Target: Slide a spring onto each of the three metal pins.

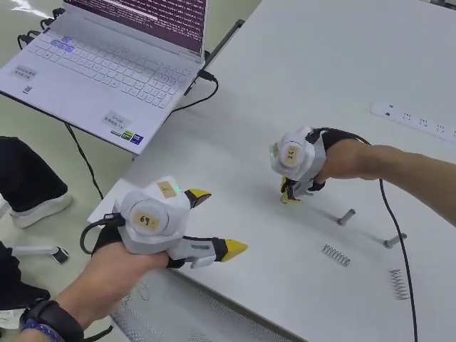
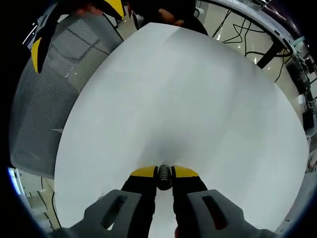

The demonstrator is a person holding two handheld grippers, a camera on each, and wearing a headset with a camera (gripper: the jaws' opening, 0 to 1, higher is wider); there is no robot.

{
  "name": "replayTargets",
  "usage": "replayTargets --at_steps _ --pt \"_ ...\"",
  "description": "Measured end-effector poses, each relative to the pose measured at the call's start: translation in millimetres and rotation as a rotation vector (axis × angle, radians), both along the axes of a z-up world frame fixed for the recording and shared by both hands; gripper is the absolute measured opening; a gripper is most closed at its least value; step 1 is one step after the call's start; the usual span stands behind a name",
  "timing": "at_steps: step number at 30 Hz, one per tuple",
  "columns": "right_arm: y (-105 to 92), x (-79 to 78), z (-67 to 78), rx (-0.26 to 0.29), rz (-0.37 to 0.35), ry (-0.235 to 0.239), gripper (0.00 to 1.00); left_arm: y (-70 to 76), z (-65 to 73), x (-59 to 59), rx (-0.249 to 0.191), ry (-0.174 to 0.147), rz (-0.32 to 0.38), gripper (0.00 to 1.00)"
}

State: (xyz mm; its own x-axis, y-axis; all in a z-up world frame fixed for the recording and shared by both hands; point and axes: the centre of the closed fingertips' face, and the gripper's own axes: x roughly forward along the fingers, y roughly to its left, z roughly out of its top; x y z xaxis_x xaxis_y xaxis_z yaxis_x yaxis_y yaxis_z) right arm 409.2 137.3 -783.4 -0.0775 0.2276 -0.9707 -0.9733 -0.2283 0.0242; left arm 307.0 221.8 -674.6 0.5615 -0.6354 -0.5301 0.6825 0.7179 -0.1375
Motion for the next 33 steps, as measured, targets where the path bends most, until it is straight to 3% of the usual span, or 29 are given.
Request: replayTargets --at_steps 19,33 --pt "-2.6 2.3 1.5 0.004 -0.018 0.005 0.18 -0.7 -0.6 -0.3 0.000 0.004 -0.003 0.64" --pt "-1.2 3.1 13.6 0.034 -0.040 0.009 0.22 -1.7 0.2 -0.5 0.000 0.004 -0.009 0.64"
